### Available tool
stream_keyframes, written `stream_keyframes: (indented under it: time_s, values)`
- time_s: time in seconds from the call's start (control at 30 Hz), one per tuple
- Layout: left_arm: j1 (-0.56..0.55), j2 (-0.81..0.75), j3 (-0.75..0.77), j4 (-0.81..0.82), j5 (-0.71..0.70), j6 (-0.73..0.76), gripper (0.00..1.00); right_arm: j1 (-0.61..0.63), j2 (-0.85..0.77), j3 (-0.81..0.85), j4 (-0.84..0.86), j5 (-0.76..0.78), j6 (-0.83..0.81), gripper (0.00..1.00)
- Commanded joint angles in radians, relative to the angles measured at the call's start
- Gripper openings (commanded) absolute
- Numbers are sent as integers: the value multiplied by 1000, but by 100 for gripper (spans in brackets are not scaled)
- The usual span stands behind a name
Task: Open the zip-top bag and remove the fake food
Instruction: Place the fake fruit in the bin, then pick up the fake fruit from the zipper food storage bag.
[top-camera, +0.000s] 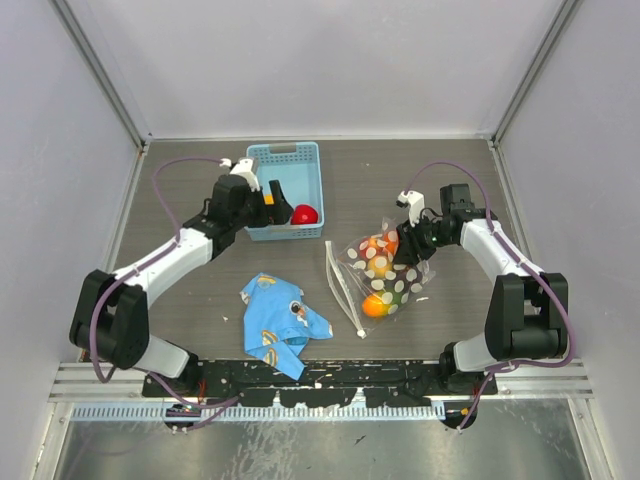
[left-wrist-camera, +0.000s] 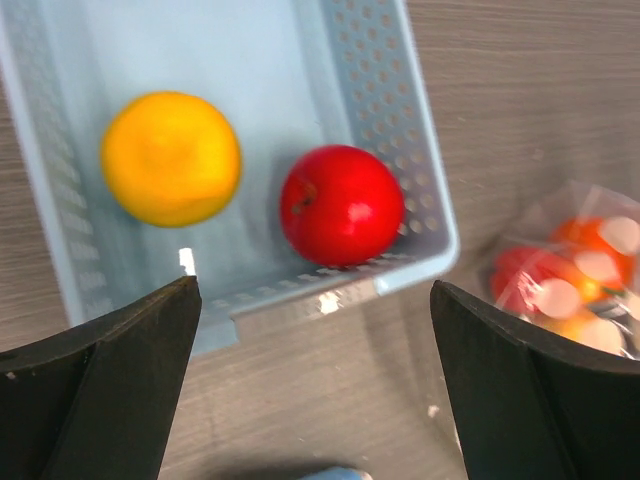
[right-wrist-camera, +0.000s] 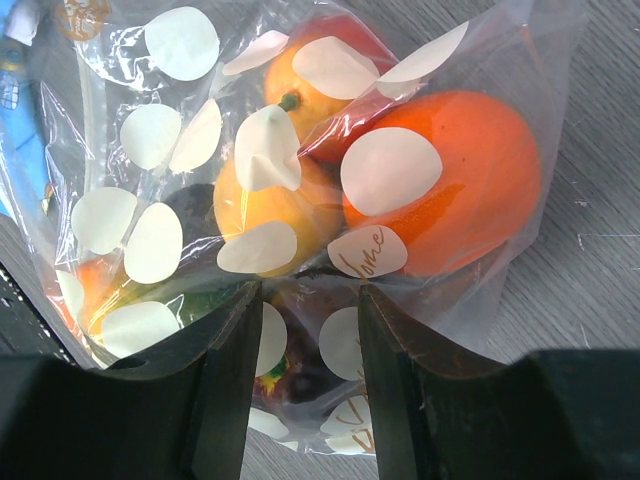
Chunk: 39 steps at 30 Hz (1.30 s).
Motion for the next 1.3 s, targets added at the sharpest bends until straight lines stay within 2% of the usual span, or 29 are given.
stream_keyframes:
  time_s: [0.0, 0.23, 0.33, 0.63, 0.77, 0.83, 1.07, 1.27]
  values:
    - [7, -101, -94, 214, 217, -61, 98, -4, -41, 29, -1, -36, -22, 49]
    - [4, -166, -201, 384, 413, -216, 99, -4, -57, 32, -9, -56, -27, 49]
    - [-11, -178, -237, 426, 455, -272, 96, -4, -71, 33, -11, -69, -27, 49]
    - [-165, -187, -298, 434, 432, -242, 88, 0, -154, 36, -26, -148, -28, 49]
    - [-221, -234, -338, 430, 384, -211, 88, 8, -200, 40, -43, -220, -35, 49]
    - [-244, -266, -358, 424, 363, -194, 85, 13, -221, 41, -48, -260, -38, 49]
    - [-346, -321, -373, 422, 302, -105, 84, 30, -276, 43, -70, -388, -69, 49]
    - [-399, -350, -386, 500, 294, -66, 85, 49, -303, 49, -101, -448, -123, 50]
